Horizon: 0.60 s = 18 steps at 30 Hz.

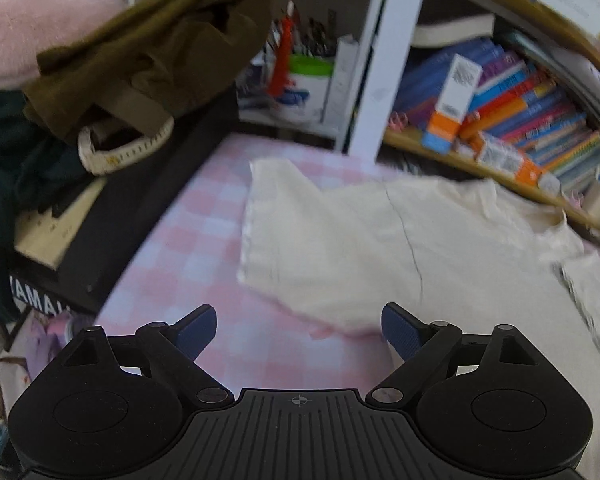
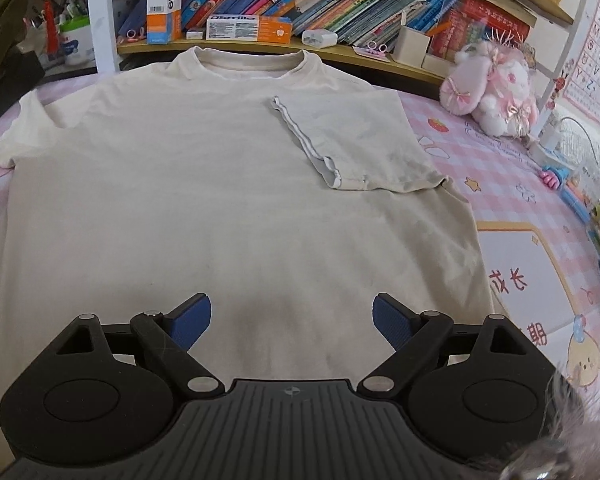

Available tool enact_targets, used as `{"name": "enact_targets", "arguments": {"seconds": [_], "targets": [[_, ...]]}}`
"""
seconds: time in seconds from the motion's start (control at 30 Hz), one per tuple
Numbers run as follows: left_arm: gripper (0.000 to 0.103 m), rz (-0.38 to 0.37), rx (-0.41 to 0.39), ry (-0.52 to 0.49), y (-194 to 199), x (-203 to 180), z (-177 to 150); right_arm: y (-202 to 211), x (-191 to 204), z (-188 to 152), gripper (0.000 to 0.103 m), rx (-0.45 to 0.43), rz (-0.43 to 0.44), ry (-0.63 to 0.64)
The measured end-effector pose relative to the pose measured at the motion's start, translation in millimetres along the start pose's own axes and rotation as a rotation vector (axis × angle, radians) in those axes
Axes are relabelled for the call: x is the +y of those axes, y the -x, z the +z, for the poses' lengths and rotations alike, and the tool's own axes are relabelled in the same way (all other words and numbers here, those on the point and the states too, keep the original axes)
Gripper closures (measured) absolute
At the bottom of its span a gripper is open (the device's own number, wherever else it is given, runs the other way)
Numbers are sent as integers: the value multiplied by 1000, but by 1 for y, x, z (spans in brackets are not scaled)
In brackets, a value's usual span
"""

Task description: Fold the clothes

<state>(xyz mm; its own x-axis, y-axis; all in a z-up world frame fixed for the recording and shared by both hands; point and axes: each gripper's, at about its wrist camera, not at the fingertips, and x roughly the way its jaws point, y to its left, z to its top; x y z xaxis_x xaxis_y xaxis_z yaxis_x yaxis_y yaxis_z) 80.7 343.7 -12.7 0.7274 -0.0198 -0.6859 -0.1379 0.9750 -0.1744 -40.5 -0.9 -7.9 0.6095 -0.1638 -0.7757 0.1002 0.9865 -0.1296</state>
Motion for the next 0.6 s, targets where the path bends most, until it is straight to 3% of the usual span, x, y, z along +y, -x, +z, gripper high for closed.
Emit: {"name": "enact_targets", "arguments": {"seconds": [0.13,0.4,0.6], "targets": [[35,0,-7,27,-12,7,13,-5,0,-1,15,25,0,10],[41,48,44,107,-48,20,37,-8,-7,-3,15,45,-12,-9],[60,40,120,177,-63,28,27,-9,-24,-9,15,56,-42,-82]]}}
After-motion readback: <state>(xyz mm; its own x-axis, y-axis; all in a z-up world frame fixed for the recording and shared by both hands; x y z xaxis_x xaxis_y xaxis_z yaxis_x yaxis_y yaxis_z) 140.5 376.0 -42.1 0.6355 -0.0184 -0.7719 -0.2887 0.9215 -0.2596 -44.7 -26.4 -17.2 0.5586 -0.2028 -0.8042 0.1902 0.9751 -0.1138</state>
